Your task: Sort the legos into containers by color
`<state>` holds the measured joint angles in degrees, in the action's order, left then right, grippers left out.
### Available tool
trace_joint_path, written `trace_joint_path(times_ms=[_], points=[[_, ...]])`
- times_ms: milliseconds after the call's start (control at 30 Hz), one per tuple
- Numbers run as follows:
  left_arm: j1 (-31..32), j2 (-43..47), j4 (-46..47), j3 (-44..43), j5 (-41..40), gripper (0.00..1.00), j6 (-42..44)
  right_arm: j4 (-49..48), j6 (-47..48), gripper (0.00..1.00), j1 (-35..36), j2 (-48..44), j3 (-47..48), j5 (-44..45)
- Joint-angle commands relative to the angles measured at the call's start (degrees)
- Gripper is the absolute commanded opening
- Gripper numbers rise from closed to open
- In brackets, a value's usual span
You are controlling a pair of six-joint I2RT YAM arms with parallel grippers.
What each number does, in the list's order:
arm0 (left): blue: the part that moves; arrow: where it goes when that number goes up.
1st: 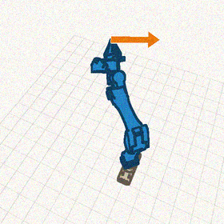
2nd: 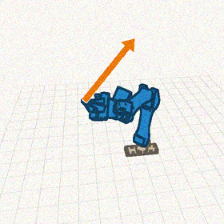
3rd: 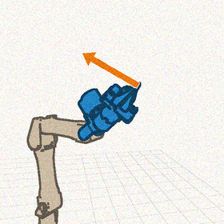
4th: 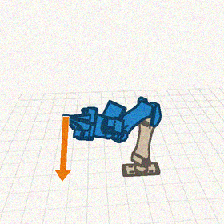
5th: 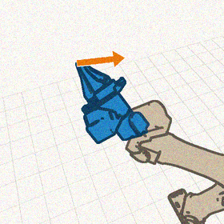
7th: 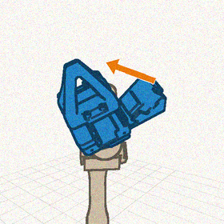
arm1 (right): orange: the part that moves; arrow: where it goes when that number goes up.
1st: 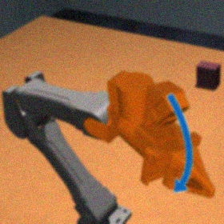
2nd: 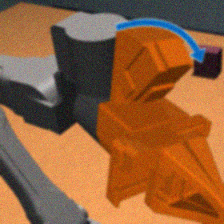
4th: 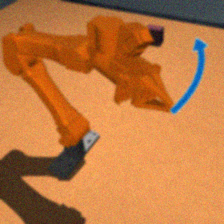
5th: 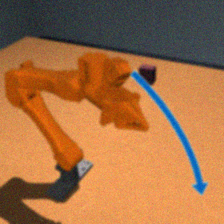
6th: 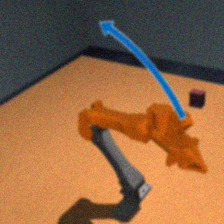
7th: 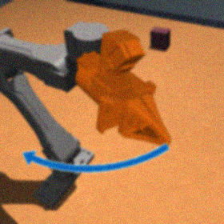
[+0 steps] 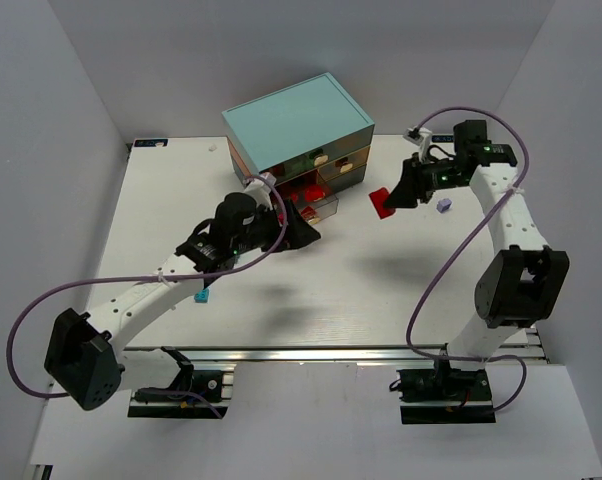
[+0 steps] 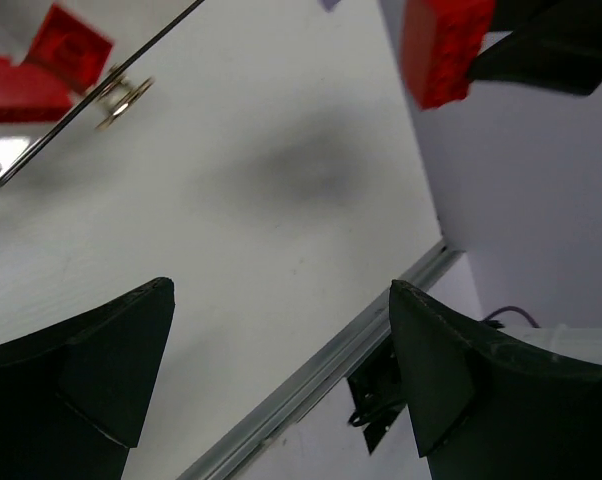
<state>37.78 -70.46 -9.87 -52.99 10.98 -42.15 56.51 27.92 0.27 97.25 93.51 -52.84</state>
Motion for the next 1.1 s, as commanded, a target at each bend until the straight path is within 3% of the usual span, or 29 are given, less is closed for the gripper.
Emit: trace_joint_path(times_ms=[0, 333, 567, 1067], points=[[-0.4, -0.5, 7.7, -5.1, 6.6, 0.98, 0.3, -0.3, 6.3, 0.0, 5.2, -5.3, -0.2, -6.8], [-0.4, -3.7, 14.3, -9.0, 10.8, 0.98, -7.2, -20.7, 6.5, 0.0, 16.6, -20.5, -12.6, 12.6], [-0.4, -5.1, 18.0, -8.6, 14.8, 0.98, -9.3, -26.3, 3.6, 0.0, 22.6, -20.9, -13.5, 24.8], [-0.4, -7.0, 17.0, -8.6, 12.3, 0.96, -6.6, -25.7, 1.1, 0.0, 29.3, -21.4, -12.8, 27.2]])
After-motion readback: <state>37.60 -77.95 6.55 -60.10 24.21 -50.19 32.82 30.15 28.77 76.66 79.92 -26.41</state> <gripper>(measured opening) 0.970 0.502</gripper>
